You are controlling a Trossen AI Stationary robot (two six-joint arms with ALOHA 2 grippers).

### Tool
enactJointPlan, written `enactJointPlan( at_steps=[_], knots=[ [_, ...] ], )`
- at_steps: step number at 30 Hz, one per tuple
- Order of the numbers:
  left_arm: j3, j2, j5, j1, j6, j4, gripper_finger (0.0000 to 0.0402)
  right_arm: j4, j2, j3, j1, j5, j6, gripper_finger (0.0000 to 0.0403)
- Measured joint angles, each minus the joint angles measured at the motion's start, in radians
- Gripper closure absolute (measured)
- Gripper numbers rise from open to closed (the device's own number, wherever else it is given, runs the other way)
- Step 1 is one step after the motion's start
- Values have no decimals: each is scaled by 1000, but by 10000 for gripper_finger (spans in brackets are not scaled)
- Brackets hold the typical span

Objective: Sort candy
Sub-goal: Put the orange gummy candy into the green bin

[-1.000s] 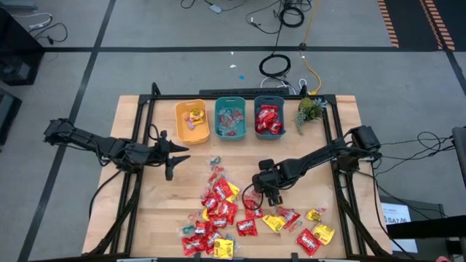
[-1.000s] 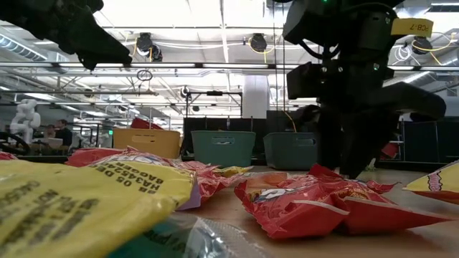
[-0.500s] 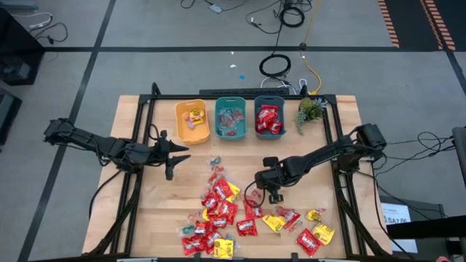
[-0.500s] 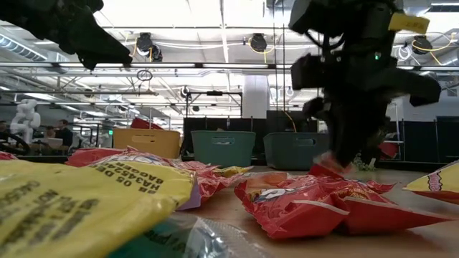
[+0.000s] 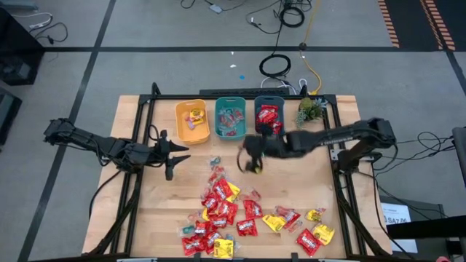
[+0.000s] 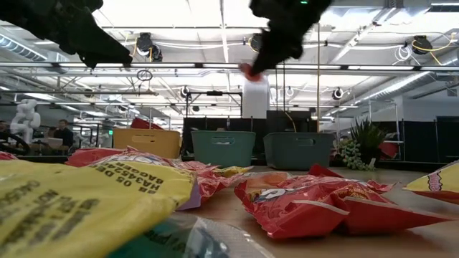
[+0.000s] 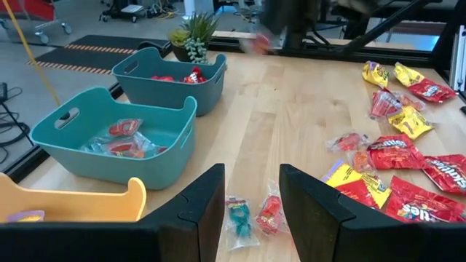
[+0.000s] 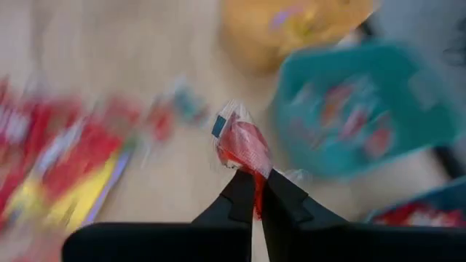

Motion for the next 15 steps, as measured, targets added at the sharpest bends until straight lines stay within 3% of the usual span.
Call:
enactJointPlan(
  at_steps=[8,15],
  knots=[
    [0,0,0,0,0,0,260,159,140,130,-217,0,-28,399],
    [0,0,0,0,-1,0,260,190,310,208,-316,-2,-3,377]
  ],
)
